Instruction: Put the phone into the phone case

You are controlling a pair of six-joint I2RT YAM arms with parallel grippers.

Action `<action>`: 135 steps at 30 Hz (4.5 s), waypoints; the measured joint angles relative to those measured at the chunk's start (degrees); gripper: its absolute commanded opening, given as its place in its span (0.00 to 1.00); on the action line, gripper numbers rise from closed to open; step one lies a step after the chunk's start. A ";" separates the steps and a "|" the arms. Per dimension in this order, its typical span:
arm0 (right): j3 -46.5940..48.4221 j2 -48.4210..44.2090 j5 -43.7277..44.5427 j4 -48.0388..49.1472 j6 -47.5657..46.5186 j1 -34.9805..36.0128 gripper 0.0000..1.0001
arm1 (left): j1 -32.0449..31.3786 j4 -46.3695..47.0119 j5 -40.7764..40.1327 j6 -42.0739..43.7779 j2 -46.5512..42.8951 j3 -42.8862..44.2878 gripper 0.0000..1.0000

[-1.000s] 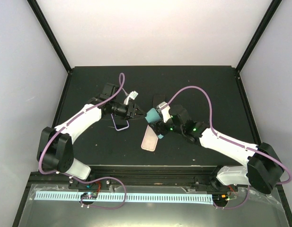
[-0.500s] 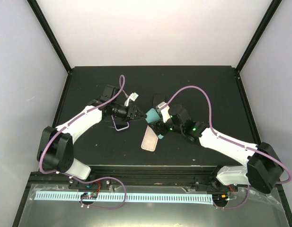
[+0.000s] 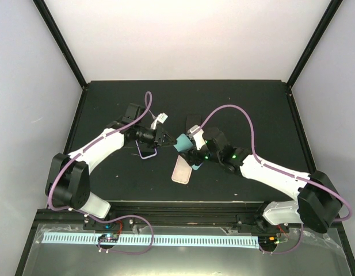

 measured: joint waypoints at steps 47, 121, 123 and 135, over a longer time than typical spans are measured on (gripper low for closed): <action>0.04 -12.76 -39.15 -6.99 52.70 -16.83 0.60 | -29.62 16.83 -51.15 67.08 -32.52 -19.52 0.02; -15.61 -2.32 -28.02 6.86 58.82 -12.59 0.01 | -20.74 19.50 -60.28 21.38 -25.31 -25.97 0.71; -15.61 -0.96 -26.95 6.78 58.31 -11.21 0.01 | -17.68 19.52 -55.87 16.65 -23.58 -25.94 0.71; -15.08 6.86 -23.19 10.38 55.08 -5.97 0.02 | -11.69 26.08 -38.53 2.75 -11.17 -27.34 0.65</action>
